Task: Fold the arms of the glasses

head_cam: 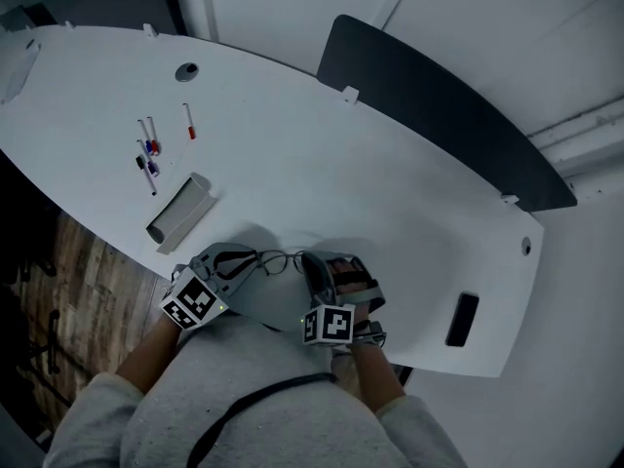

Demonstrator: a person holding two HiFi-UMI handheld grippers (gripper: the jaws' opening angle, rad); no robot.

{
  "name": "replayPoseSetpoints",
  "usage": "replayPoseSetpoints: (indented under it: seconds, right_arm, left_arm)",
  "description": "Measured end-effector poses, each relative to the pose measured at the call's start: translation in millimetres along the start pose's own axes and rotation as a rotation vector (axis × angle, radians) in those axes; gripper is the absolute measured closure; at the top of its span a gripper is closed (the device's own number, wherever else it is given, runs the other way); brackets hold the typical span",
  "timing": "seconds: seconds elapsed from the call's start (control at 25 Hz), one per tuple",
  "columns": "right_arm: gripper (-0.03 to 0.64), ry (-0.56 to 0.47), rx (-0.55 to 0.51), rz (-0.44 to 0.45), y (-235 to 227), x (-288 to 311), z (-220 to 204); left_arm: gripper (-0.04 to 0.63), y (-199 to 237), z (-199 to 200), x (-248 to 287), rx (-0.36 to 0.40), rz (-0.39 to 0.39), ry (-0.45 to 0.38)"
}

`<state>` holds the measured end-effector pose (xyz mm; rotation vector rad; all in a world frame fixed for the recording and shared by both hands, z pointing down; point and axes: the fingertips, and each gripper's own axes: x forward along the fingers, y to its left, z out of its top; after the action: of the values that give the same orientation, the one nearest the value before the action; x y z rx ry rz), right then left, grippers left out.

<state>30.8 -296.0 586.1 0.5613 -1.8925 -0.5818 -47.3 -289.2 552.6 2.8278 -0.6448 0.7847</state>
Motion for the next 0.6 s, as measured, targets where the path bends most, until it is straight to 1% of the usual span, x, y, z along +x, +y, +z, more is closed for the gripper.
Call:
replayPoseSetpoints:
  seconds: [0.08, 0.2, 0.32, 0.44, 0.6]
  right_arm:
    - [0.583, 0.021, -0.07, 0.008, 3.8, 4.0, 2.1]
    - [0.583, 0.038, -0.125, 0.006, 4.6, 8.6, 1.8]
    - [0.583, 0.038, -0.14, 0.007, 4.2, 8.9, 1.3]
    - [0.583, 0.033, -0.132, 0.004, 2.2, 8.8, -0.7]
    - [0.583, 0.019, -0.126, 0.0, 1.2, 8.6, -2.2]
  left_arm:
    - [0.558, -0.1, -1.8, -1.4, 0.015, -0.004, 0.01]
    - [0.557, 2.1, -1.7, -0.9, 0.033, -0.003, 0.02]
    - [0.557, 3.3, -1.5, 0.7, 0.04, 0.002, 0.035]
    - [0.557, 5.0, 1.6, 4.7, 0.054, 0.003, 0.05]
    - [0.557, 0.4, 7.0, 12.0, 0.101, -0.021, 0.076]
